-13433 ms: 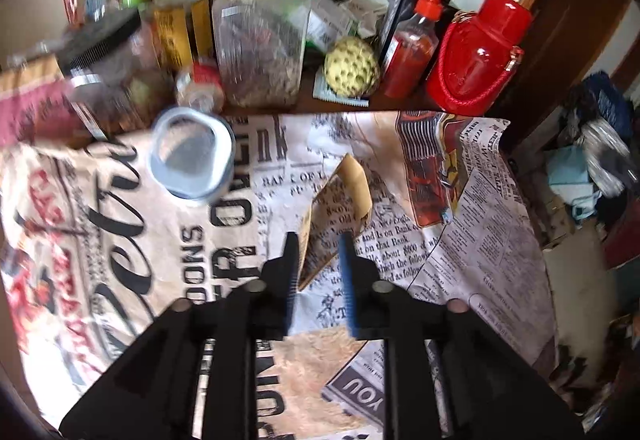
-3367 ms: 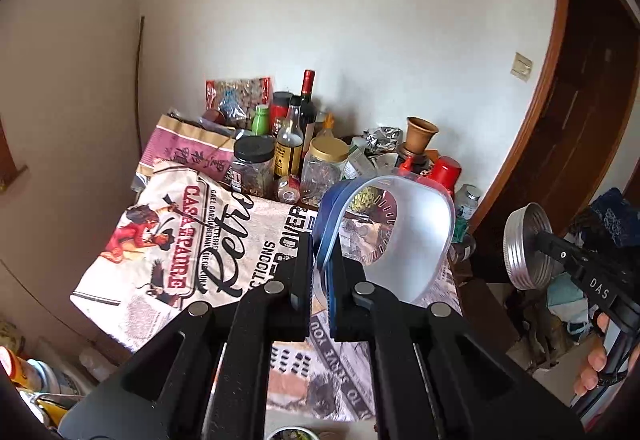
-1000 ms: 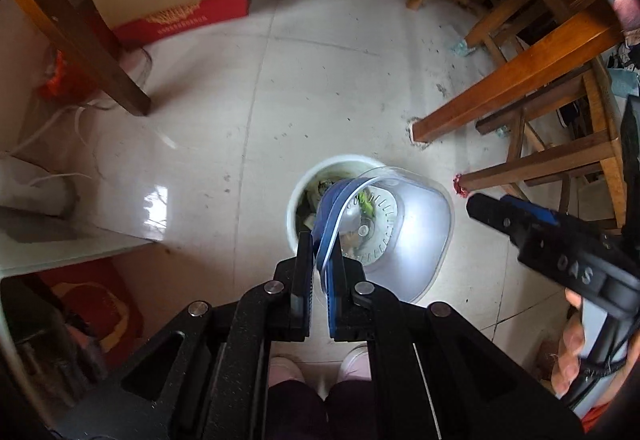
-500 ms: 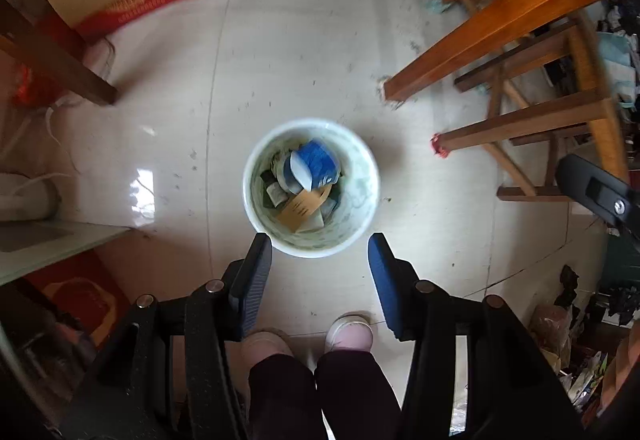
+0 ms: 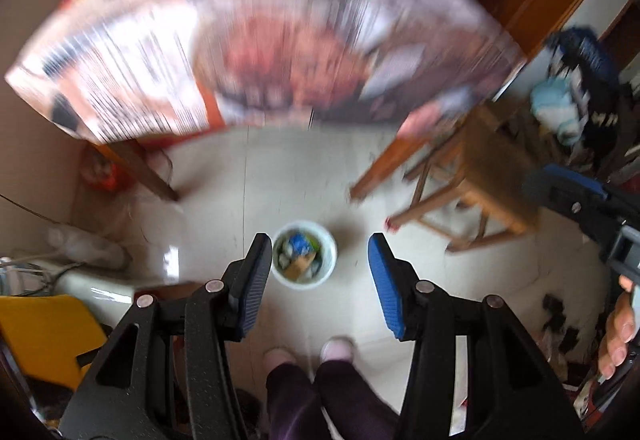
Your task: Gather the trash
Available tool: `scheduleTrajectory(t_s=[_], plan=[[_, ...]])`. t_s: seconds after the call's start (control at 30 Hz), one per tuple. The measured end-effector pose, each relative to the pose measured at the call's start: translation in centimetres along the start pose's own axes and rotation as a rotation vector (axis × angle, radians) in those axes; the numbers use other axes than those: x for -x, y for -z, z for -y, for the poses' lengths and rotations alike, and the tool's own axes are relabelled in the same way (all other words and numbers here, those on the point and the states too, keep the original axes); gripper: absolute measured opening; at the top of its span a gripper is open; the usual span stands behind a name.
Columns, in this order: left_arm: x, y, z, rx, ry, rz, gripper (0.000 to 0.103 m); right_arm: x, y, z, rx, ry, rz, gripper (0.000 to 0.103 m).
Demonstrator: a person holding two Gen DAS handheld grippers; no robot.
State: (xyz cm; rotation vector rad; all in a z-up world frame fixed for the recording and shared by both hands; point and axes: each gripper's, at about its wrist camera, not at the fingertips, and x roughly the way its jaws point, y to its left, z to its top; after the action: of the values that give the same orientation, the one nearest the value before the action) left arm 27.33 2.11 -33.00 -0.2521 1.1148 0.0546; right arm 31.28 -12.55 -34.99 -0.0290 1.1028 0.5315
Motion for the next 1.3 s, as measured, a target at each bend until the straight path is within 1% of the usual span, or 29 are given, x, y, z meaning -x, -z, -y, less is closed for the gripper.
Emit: scheduleTrajectory(t_s=[0.03,0.07,0.1,0.13,0.17,0.2,0.23,0.27,0.3,0.33,0.4,0.43,0.47,0.5,0.53,0.57,0.6,0.63,0.7,0.83,0.93,1.07,1.3], plan=[[3.3,-0.5,0.5,0.009,-0.001,0.063,0.049,1.6,-0.4,-0.4,0.012,-0.001,0.022,0.048],[5.2,-0.6,1.0,0.009,0.002,0.101,0.049,4.8,-0.9,-1.2,0.033,-0.009,0.068,0.048],[8.8,-0.8,1.6,0.002,0.005,0.169,0.049,6.4,-1.0,-1.4,0.045,-0.016,0.094,0.048],[11.2,-0.9,2.1,-0.007,0.001,0.217,0.049,9.5,-1.2,-2.2,0.062,-0.025,0.147,0.050],[13.0,-0.8,2.3,-0.015,-0.004,0.252,0.049,11.1,-1.2,-2.3,0.070,-0.030,0.174,0.051],[16.1,-0.6,2.8,-0.029,-0.012,0.313,0.049,13.9,-1.3,-2.9,0.082,-0.041,0.226,0.052],[17.4,-0.5,3.4,-0.035,-0.016,0.342,0.049,15.5,-1.1,-3.4,0.090,-0.048,0.260,0.052],[19.5,-0.3,3.7,-0.044,-0.015,0.377,0.049,17.8,-0.9,-4.0,0.100,-0.057,0.306,0.053],[22.0,0.2,3.9,-0.055,-0.006,0.413,0.049,19.2,-0.7,-4.3,0.108,-0.063,0.338,0.053],[23.5,0.4,4.0,-0.064,0.000,0.433,0.049,21.5,-0.1,-5.1,0.128,-0.070,0.390,0.053],[26.5,1.7,4.3,-0.086,0.015,0.480,0.049,24.4,0.8,-6.5,0.153,-0.053,0.466,0.053],[27.6,2.2,4.4,-0.095,0.019,0.500,0.049,25.4,1.1,-6.9,0.157,-0.042,0.491,0.053],[29.3,3.2,4.4,-0.112,0.025,0.532,0.052,26.9,1.9,-7.4,0.160,-0.029,0.523,0.053],[30.7,4.1,4.4,-0.122,0.024,0.552,0.057,28.1,2.6,-7.9,0.162,-0.017,0.552,0.055],[31.8,4.9,4.2,-0.126,0.021,0.569,0.060,29.2,3.5,-8.6,0.162,-0.005,0.577,0.063],[32.8,5.6,4.1,-0.123,0.020,0.584,0.064,29.9,4.0,-9.1,0.159,0.005,0.593,0.068],[33.4,6.4,3.9,-0.119,0.023,0.592,0.071,30.5,4.8,-9.6,0.152,0.019,0.616,0.076],[34.0,7.0,3.7,-0.116,0.030,0.595,0.073,30.9,5.4,-9.8,0.146,0.025,0.632,0.080],[35.3,8.5,3.3,-0.103,0.040,0.604,0.081,31.6,6.8,-10.5,0.132,0.024,0.656,0.081],[37.2,11.1,2.8,-0.108,0.046,0.628,0.081,32.1,8.2,-11.7,0.118,0.042,0.668,0.090],[38.3,12.5,2.6,-0.120,0.033,0.654,0.081,32.7,9.4,-12.5,0.125,0.036,0.674,0.090],[38.8,13.3,2.4,-0.125,0.040,0.660,0.081,33.5,10.7,-13.1,0.134,0.048,0.683,0.090],[39.2,14.0,2.4,-0.120,0.041,0.658,0.082,33.9,11.5,-12.8,0.119,0.046,0.674,0.090]])
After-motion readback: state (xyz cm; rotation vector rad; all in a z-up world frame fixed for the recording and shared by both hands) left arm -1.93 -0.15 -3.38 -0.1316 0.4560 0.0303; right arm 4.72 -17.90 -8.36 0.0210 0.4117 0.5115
